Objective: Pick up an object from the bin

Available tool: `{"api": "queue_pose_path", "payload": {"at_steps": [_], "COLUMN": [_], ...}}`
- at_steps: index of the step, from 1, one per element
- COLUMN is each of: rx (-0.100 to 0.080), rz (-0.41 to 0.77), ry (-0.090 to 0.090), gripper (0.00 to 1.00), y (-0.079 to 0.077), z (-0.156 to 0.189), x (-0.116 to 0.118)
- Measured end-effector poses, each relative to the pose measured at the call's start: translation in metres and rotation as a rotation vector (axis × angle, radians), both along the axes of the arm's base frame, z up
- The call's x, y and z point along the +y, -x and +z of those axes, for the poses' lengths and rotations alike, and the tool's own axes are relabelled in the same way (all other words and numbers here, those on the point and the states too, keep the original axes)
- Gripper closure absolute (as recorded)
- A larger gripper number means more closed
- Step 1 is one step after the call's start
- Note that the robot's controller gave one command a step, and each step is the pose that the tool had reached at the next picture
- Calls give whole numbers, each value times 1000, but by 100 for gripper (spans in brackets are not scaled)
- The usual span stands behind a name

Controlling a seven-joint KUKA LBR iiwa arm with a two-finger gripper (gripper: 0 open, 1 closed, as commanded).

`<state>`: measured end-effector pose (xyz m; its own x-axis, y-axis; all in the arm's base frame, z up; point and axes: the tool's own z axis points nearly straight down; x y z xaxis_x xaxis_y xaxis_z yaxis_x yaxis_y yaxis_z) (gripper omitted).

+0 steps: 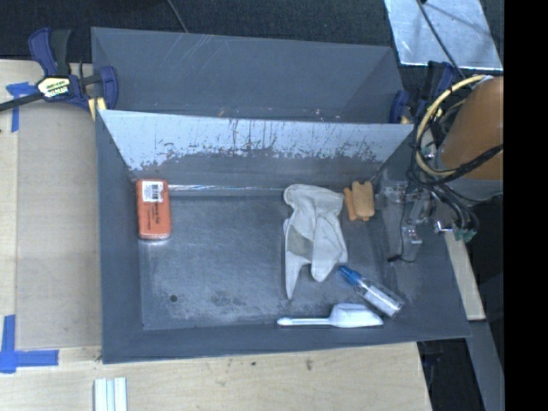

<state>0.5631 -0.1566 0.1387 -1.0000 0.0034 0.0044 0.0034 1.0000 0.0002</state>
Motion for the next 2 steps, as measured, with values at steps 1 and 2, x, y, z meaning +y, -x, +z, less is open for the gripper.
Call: {"api": "queue_pose_path", "payload": {"at_steps": [1, 2], "rx": [-8, -17], "rz": [3, -90], "ry": [2, 5], "gripper": [0, 0], "y": [-2, 8], "z": [5, -30], "x": [0, 25]}}
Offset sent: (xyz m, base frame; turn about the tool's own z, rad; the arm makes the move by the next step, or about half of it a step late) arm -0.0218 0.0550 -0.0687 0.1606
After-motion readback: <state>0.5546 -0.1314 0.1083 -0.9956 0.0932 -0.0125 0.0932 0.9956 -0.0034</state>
